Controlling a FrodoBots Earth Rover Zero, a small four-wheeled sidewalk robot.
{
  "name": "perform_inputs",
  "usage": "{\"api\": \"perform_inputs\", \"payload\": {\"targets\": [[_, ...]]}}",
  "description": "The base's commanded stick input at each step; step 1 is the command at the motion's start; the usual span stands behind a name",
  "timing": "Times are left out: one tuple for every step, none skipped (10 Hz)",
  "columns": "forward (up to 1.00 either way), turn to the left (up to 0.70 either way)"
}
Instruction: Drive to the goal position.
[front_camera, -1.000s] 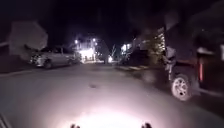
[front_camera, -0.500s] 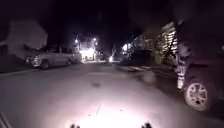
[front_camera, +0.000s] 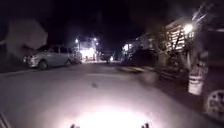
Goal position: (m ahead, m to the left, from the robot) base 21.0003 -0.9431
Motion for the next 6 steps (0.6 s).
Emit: {"api": "perform_inputs", "payload": {"targets": [[0.70, 0.00], [0.70, 0.00], [0.70, 0.00], [0.70, 0.00], [0.70, 0.00], [0.70, 0.00]]}}
